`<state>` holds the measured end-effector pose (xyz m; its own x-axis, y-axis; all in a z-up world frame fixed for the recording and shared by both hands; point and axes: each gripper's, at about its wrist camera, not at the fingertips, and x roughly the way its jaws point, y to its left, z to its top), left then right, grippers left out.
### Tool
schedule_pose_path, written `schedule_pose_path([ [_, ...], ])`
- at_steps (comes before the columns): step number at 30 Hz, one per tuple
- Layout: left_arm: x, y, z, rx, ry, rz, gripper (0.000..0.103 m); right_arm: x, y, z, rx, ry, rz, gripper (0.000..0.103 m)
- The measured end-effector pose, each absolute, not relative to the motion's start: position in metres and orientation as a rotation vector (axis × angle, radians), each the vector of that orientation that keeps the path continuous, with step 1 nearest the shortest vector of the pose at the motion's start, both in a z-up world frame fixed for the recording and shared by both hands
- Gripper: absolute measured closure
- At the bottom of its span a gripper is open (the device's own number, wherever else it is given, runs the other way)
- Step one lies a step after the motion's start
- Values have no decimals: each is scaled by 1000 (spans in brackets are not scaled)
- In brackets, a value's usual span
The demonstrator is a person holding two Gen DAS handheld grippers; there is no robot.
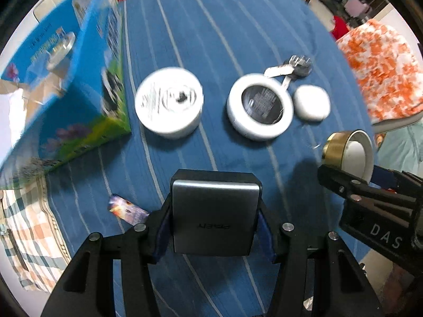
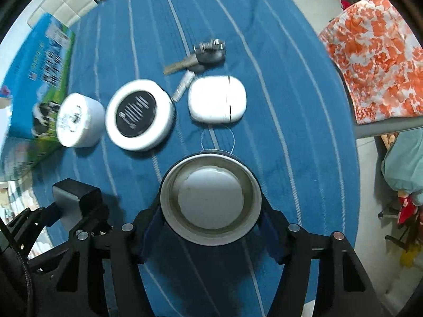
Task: Organize rigid objects
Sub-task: 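Lower the power bank into the carton with the left tool while the right tool places the tin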
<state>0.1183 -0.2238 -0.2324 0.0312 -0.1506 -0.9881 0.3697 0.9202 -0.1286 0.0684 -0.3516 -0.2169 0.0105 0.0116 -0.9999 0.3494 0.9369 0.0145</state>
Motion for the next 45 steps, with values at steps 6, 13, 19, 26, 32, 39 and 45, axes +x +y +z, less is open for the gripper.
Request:
schedule_pose_path([
  [6,130,-205,-188,113,1410,-425,51,78,-341,-163,292,1464,-225,36],
  [13,151,-146,-141,15,1328,-389,51,109,-311,-109,288,1365,-124,36],
  [19,184,-70,-116,-74,1259,-272,52,146,-254,-86,276,1318,-11,36],
  [26,232,20,-135,-142,1262,-121,52,198,-170,-110,259,1337,74,36],
  [32,284,74,-167,-160,1277,-56,103,241,-127,-159,249,1404,61,36],
  [39,333,89,-234,-118,1398,-37,103,273,-106,-223,199,1506,1,36],
  [45,341,80,-267,-59,1487,-77,102,293,-94,-254,120,1565,-38,36],
])
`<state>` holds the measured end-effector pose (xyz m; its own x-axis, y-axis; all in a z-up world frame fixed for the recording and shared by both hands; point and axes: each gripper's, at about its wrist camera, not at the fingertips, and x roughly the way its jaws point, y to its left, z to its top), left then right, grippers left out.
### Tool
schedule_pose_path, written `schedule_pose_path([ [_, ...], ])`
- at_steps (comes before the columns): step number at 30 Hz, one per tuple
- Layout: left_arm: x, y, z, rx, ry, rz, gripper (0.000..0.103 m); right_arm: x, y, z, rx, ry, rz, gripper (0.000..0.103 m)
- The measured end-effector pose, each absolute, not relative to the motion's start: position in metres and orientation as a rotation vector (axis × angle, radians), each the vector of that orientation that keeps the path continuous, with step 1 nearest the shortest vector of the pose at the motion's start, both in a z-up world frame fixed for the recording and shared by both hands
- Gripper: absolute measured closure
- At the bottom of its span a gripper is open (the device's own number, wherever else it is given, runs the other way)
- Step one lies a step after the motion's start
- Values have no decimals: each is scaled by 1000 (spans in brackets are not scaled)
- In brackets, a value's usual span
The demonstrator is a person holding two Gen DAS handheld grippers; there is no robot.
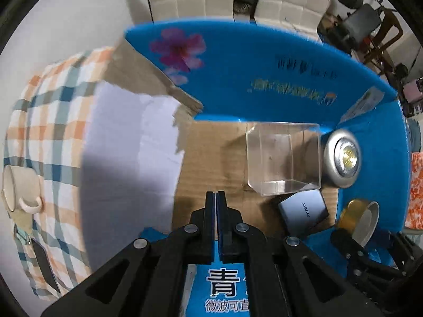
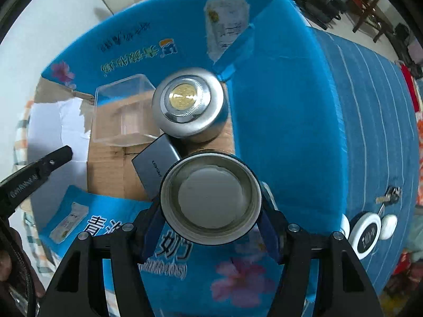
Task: Organize rigid objects
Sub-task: 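Lower the power bank into the carton with the left tool while the right tool places the tin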
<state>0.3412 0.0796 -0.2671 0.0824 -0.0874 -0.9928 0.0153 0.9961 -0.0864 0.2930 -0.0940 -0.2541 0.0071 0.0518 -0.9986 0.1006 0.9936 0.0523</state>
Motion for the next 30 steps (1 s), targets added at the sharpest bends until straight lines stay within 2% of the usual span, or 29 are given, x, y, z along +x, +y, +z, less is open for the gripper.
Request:
schedule_pose_path([
  [7,339,80,-284,-20,1537,-79,102,313,-79,-282,4,1621,-110,36],
  [9,337,83,-286,-8,1548,-60,95,317,-78,-284,3,1631,-109,36],
  [11,334,86,-289,-26,1569,-61,68,321,-80,-286,3,1655,-100,36],
  [12,332,87,-290,-34,1577,-65,63,323,-83,-288,13,1667,-91,36],
  [14,329,88,-290,-51,1580,-76,43,326,-84,-291,9,1696,-72,36],
  [16,324,89,-286,-62,1575,-83,29,325,-85,-289,3,1688,-67,34],
  [19,318,92,-279,-67,1564,-78,15,323,-86,-286,13,1679,-65,32],
  [21,312,91,-271,-69,1552,-73,11,320,-89,-282,31,1674,-59,27],
  [25,304,94,-253,-72,1521,-54,6,318,-91,-269,25,1642,-62,6],
  [30,293,91,-230,-69,1488,-41,6,305,-102,-251,69,1613,-41,6],
])
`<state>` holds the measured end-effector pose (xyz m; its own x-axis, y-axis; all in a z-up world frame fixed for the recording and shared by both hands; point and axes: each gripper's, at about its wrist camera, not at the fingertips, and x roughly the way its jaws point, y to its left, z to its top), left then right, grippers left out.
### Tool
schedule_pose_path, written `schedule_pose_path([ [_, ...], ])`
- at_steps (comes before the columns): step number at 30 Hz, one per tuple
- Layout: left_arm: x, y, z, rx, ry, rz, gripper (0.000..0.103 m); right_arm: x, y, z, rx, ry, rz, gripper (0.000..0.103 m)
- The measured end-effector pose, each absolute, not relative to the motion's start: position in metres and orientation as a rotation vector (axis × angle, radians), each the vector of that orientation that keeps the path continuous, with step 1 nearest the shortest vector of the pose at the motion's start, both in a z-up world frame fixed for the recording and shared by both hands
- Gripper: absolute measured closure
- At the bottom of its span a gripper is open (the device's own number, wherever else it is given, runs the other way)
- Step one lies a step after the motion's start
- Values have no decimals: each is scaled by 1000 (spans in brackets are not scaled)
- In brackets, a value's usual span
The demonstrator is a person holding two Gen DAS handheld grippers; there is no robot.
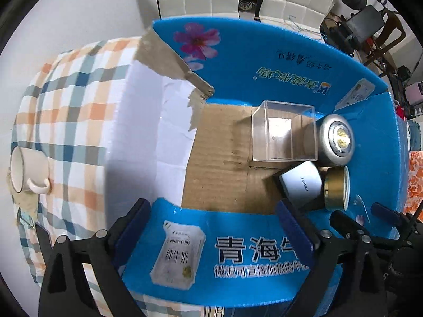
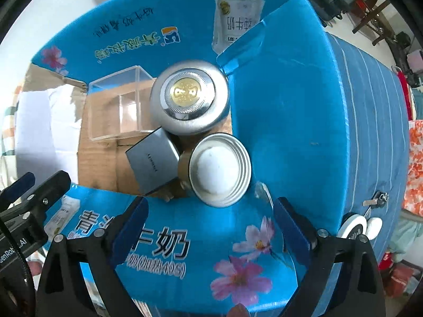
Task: Organize rigid objects
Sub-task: 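Lower the power bank into the carton with the left tool while the right tool places the tin, then lift both open tools out of the blue carton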
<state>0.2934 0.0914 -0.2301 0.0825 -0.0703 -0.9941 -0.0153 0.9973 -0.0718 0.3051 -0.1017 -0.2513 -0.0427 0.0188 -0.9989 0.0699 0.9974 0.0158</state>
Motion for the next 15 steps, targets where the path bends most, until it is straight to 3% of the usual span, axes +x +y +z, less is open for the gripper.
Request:
schedule_pose_path([
  [15,255,91,-143,-35,1309,-44,2,232,-92,-145,65,1431,47,6],
])
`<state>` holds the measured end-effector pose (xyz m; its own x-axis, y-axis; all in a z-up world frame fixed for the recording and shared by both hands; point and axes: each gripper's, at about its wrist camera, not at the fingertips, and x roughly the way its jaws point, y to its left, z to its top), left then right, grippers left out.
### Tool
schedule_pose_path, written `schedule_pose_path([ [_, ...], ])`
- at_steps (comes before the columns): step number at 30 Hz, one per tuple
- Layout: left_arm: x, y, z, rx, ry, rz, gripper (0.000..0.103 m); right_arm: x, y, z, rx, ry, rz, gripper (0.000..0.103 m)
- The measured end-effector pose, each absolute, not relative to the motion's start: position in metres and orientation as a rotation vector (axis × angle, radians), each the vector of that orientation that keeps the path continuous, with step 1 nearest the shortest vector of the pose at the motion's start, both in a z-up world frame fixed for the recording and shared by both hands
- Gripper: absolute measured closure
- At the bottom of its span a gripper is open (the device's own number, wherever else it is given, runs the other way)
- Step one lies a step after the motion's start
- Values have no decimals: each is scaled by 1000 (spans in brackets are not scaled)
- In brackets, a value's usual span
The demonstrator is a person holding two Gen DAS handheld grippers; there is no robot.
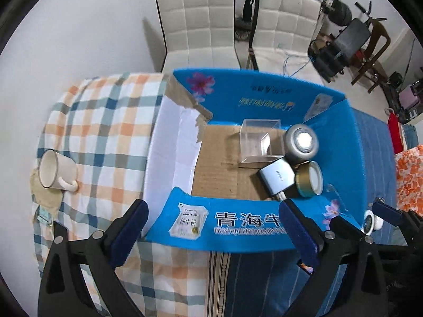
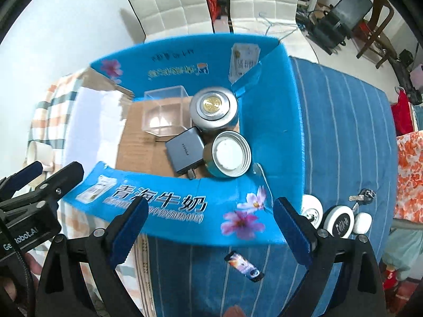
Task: Organize rigid objects
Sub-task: 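Lift both open tools out of the blue carton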
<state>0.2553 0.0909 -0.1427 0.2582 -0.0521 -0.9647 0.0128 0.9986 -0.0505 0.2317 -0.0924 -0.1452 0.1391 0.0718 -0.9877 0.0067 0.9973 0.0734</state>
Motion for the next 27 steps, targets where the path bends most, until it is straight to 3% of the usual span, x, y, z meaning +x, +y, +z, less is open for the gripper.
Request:
schedule_pose_path([
  [17,211,83,-49,-51,1138,-57,2,181,-110,-39,94,1245,102,6],
  [23,200,62,-43,-48,1129,-70,2,169,-144,-28,152,1223,84,6],
  [27,186,35,-68,-79,1170,-98,2,148,-200,-41,197,1242,-5,6],
])
